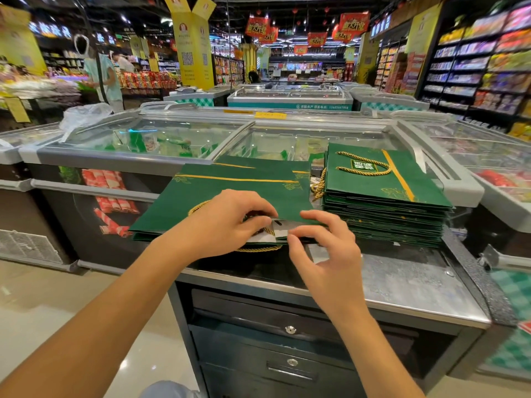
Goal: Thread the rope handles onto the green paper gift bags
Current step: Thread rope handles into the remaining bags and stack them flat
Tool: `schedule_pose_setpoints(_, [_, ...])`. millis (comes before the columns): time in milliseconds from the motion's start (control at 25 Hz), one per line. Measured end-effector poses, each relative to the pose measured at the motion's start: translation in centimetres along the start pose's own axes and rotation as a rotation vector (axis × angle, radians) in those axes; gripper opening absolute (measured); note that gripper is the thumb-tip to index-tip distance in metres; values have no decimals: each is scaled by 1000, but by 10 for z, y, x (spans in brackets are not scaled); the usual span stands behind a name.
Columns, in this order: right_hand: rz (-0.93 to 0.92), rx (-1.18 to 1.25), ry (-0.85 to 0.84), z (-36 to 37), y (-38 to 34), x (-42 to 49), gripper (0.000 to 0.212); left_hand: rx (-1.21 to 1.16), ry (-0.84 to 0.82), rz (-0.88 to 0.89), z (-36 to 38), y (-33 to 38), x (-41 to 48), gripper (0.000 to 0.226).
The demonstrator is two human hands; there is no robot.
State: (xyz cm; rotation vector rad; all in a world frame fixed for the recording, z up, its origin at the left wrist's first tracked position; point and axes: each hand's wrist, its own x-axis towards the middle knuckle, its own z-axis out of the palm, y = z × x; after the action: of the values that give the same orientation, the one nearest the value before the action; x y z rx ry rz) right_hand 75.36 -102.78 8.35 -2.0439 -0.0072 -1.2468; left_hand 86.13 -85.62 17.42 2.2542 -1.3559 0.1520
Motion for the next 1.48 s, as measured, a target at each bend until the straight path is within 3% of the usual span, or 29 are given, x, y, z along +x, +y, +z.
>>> schedule_pose_setpoints(120, [97,-126,62,14,-13,-1,25,2,3,11,0,3,1,23])
schedule_pose_setpoints(400, [287,-60,62,26,-26,9,10,-9,-8,28,2,2,-1,23])
schedule_pose_setpoints(800, [233,290,-572,-43,-9,13,14,-33,-44,-11,-1,-2,-7,28])
schedule_pose_setpoints(880, [293,322,-556,-45,-8,16,9,-40,-33,-4,3,-3,-9,30])
schedule_pose_setpoints(1040, [373,251,-298,-30,-3,32,7,-82,-37,-5,7,-4,-13,37])
schedule_pose_setpoints(1200, [422,39,-465,-12,7,37,26,-145,0,-48,1,-10,-13,26])
schedule_pose_setpoints(1360, [417,90,-415,-7,9,26,31,-66,89,-143,-32,-37,-14,27])
schedule_pose_setpoints(1480, [393,71,-435,-6,12,25,37,39,-14,-220,-48,-54,-9,34])
